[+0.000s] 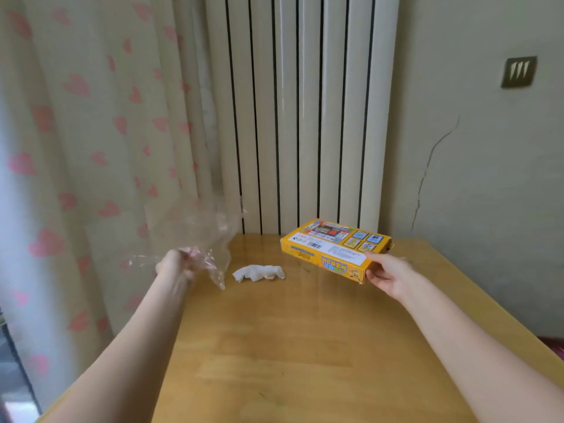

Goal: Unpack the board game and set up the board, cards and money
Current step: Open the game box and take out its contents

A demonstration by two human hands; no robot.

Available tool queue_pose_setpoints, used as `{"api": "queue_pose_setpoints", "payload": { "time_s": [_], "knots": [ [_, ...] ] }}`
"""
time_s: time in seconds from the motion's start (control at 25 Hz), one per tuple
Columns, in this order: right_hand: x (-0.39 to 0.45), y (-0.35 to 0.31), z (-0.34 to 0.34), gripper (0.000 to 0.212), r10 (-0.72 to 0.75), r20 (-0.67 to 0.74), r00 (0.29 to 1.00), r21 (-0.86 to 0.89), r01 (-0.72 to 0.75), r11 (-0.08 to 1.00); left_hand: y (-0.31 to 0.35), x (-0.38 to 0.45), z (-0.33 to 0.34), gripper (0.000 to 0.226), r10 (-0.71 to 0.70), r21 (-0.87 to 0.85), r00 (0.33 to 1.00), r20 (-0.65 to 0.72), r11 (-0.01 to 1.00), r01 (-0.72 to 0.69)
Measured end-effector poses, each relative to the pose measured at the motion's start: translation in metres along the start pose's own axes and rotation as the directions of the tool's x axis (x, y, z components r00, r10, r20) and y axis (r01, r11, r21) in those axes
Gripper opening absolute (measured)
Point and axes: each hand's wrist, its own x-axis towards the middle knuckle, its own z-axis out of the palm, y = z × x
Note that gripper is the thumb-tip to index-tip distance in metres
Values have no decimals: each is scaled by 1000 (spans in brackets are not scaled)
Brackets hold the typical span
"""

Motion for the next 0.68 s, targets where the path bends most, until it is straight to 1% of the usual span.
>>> {"api": "queue_pose_setpoints", "payload": {
  "time_s": [0.04, 0.08, 0.2, 0.28, 0.36, 0.4, 0.48, 0.56, 0.6, 0.68],
  "knots": [
    [4, 3, 1, 34, 4, -1, 1000, -15, -4, 1000, -7, -3, 7, 24, -69, 52, 996, 50, 996, 67],
    [11, 7, 2, 31, 18, -6, 1000, -24, -18, 1000, -19, -7, 14, 25, -124, 65, 989, 83, 991, 119],
    [39, 27, 1, 20, 92, -20, 996, 8, -92, 996, -66, 0, 34, 30, -222, 102, 968, 120, 972, 210],
    [60, 36, 2, 9, 136, -17, 990, 37, -136, 990, -94, 15, 50, 27, -301, 155, 945, 125, 947, 281],
    [83, 41, 4, 6, 153, -12, 988, 57, -152, 987, -113, 37, 71, 22, -293, 260, 943, 156, 933, 247],
    [95, 42, 6, 7, 153, -2, 988, 61, -152, 986, -120, 45, 86, 25, -267, 285, 952, 149, 934, 217],
    [114, 44, 11, 6, 148, 31, 989, 61, -149, 987, -121, 73, 113, 39, -208, 290, 964, 164, 945, 154],
    [128, 45, 16, 6, 131, 67, 989, 55, -134, 989, -116, 93, 137, 47, -212, 339, 950, 230, 932, 126],
    [135, 46, 18, 5, 116, 79, 990, 45, -120, 992, -117, 106, 145, 54, -247, 393, 937, 246, 909, 136],
    [140, 47, 23, 10, 70, 87, 994, 2, -70, 998, -120, 113, 148, 59, -282, 570, 945, 162, 809, 144]
  ]
}}
